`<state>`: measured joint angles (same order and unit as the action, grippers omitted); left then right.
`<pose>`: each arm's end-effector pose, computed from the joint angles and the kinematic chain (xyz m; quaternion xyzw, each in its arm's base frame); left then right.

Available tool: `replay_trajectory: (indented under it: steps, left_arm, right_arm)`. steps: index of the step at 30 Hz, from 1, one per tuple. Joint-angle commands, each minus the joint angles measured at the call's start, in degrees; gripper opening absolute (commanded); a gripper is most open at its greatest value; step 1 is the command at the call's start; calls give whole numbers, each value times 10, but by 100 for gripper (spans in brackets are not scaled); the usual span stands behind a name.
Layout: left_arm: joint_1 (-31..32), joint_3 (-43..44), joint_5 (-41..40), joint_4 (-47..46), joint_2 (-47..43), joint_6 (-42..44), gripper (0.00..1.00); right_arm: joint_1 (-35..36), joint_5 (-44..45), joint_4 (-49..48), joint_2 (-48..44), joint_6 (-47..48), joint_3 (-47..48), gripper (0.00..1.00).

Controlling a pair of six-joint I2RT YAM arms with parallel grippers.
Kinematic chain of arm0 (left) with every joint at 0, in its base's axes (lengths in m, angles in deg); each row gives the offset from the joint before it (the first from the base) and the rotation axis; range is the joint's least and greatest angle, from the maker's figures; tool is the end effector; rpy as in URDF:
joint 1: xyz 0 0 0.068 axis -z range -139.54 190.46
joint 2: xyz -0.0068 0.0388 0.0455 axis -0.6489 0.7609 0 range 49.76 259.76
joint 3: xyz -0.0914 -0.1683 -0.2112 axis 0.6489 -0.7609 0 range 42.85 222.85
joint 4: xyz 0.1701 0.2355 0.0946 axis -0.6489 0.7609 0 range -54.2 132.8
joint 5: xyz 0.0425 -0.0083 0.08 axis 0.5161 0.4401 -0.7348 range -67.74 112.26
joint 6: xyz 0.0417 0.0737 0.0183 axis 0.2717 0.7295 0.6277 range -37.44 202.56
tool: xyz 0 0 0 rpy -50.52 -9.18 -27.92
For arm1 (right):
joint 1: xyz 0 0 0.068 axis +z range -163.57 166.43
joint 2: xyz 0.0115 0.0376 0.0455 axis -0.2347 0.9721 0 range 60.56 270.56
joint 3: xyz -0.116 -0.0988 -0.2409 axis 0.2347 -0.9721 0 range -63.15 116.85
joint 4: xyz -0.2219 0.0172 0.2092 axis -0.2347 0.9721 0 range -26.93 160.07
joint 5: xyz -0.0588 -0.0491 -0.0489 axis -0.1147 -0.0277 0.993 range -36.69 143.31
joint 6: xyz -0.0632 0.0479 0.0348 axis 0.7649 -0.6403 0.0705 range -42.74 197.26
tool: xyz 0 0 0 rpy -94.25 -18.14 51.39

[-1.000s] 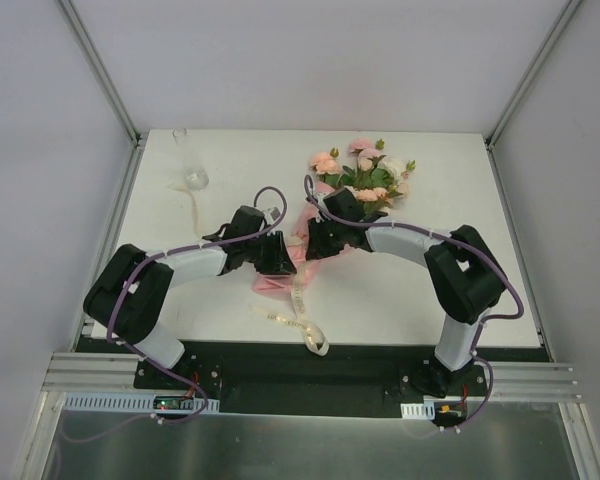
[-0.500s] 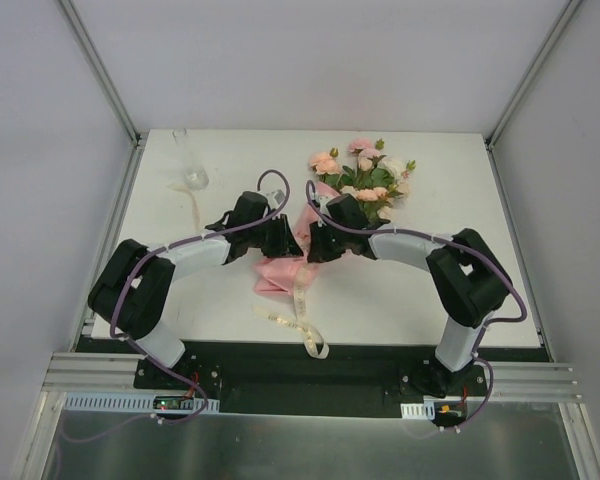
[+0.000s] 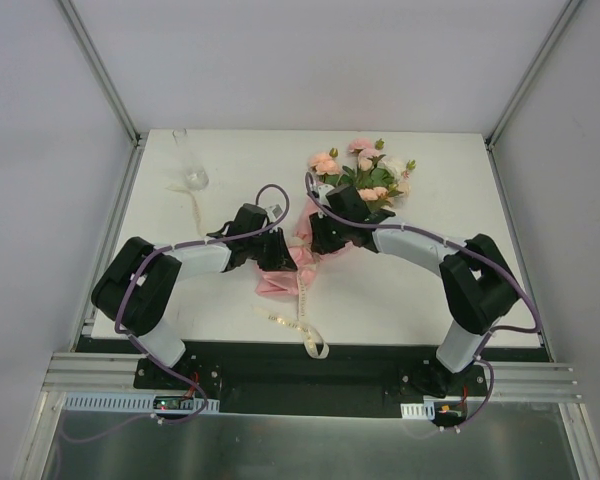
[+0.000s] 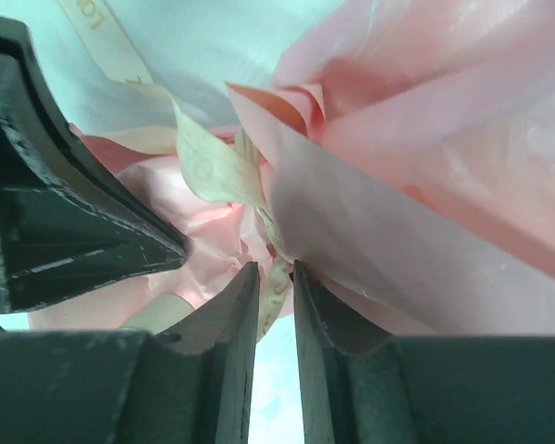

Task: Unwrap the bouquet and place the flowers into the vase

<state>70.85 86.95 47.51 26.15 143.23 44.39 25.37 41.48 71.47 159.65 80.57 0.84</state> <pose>0.3134 -0.2215 0.1158 0.0328 0.8877 -0.3970 0.2310 0.3360 0.2916 0.1656 -0.3674 0.8378 0.2103 0.3448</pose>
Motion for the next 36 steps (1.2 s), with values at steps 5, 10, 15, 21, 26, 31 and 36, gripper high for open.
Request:
replay_trajectory:
  steps: [5, 10, 15, 21, 26, 31, 36]
  left_arm:
    - [2, -9, -5, -14, 2, 8, 6]
    - [2, -11, -2, -14, -1, 11, 6]
    - [2, -10, -1, -14, -1, 12, 6]
    - [2, -10, 2, -16, 0, 10, 6]
    - [3, -12, 3, -16, -1, 10, 6]
    - [3, -14, 1, -17, -5, 11, 6]
    - [3, -17, 0, -17, -9, 9, 7]
  right_arm:
    - [23, 33, 27, 35, 59, 83, 26]
    - [40, 39, 35, 56, 86, 109, 15]
    - [49, 55, 41, 65, 93, 115, 11]
    - [52, 72, 34, 73, 104, 114, 15]
    - [52, 88, 35, 85, 111, 126, 18]
    - [53, 97, 35, 98, 120, 142, 22]
    - [56, 115, 43, 103, 142, 151, 25]
